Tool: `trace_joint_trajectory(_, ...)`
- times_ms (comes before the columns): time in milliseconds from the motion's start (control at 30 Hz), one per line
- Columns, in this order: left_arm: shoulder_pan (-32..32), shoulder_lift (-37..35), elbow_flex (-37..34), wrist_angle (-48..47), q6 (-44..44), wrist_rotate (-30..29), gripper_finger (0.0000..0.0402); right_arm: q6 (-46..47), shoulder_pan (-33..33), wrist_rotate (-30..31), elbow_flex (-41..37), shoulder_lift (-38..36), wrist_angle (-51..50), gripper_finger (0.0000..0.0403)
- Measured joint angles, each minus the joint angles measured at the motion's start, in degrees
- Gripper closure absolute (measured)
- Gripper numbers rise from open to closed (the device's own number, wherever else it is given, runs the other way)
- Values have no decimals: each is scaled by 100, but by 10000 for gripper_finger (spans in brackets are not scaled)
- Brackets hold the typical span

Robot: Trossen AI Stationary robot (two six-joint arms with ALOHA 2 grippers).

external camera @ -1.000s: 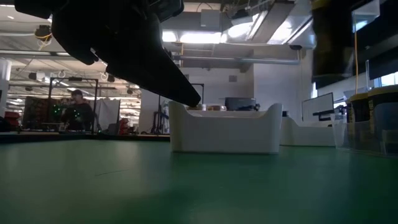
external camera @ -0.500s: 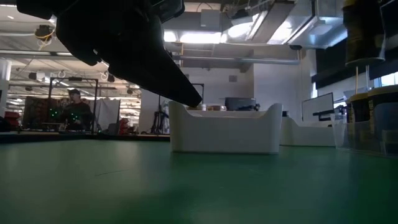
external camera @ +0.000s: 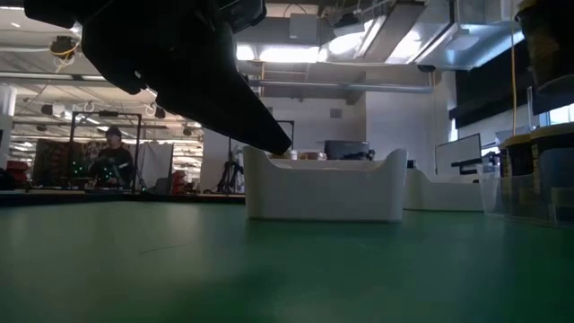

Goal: Sort spices by type
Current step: Put the yellow seasoning can into the bottom transparent bin

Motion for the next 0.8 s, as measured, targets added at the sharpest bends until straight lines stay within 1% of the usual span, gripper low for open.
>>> trace_joint_trajectory(167,0,0,0,-1,-9,0,116,47,-91,-11,-560,-612,-22,170)
trace_joint_trajectory(300,0,0,0,-1,-10,0,116,182,-127,-217,-1110,-1224,-28,170)
trace_joint_trajectory(400,0,0,0,-2,-9,0,116,266,-126,-398,-1351,-1694,-28,170)
trace_joint_trajectory(567,1,0,0,-2,-9,0,116,276,-128,-470,-1406,-2391,-23,170)
trace_joint_trajectory(667,4,0,0,-1,-9,0,116,185,-134,-304,-1406,-2772,-21,170)
trace_joint_trajectory(800,4,0,0,-1,-16,0,116,-135,-410,-260,-1406,-3105,-22,170)
